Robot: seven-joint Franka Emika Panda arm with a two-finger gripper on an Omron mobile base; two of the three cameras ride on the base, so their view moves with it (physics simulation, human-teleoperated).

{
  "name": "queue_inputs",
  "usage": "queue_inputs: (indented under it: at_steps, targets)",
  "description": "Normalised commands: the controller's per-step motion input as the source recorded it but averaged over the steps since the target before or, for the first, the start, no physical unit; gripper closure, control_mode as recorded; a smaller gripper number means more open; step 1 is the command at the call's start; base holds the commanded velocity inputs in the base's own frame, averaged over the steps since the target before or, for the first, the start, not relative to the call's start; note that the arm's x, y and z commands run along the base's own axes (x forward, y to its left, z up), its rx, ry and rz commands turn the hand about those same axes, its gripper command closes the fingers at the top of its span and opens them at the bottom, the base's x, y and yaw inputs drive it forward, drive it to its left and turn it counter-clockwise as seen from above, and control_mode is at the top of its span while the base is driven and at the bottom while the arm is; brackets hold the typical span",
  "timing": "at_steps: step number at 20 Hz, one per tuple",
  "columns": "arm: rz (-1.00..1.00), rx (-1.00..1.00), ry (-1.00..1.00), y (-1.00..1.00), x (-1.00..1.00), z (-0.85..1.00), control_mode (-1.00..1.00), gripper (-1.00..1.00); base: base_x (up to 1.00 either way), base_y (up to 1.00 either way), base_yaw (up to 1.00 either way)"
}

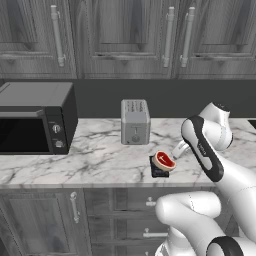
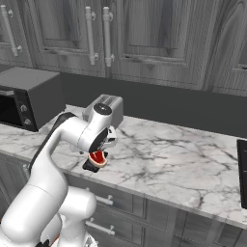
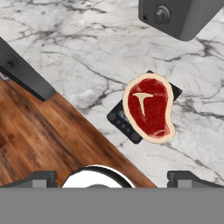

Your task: Take the steak from the fridge and place it on the digital scale on the counter by the fridge. Wait a few seconds for a reading, then move it to the plate on the dining counter.

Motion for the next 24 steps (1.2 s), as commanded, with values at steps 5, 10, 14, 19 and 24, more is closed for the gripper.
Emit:
queue_inputs:
  at_steps: [5, 10, 14, 19, 24]
  targets:
    - [0.0, 0.0, 0.0, 0.0, 0.0, 0.0, -1.0, -1.0, 0.0, 0.0, 0.0]
    - [0.0, 0.0, 0.0, 0.0, 0.0, 0.0, -1.0, -1.0, 0.0, 0.0, 0.0]
    - [0.0, 0.0, 0.0, 0.0, 0.0, 0.0, -1.0, -1.0, 0.0, 0.0, 0.0]
    - [0.0, 0.0, 0.0, 0.0, 0.0, 0.0, -1.0, -1.0, 0.0, 0.0, 0.0]
    - [0.0, 0.0, 0.0, 0.0, 0.0, 0.0, -1.0, -1.0, 0.0, 0.0, 0.0]
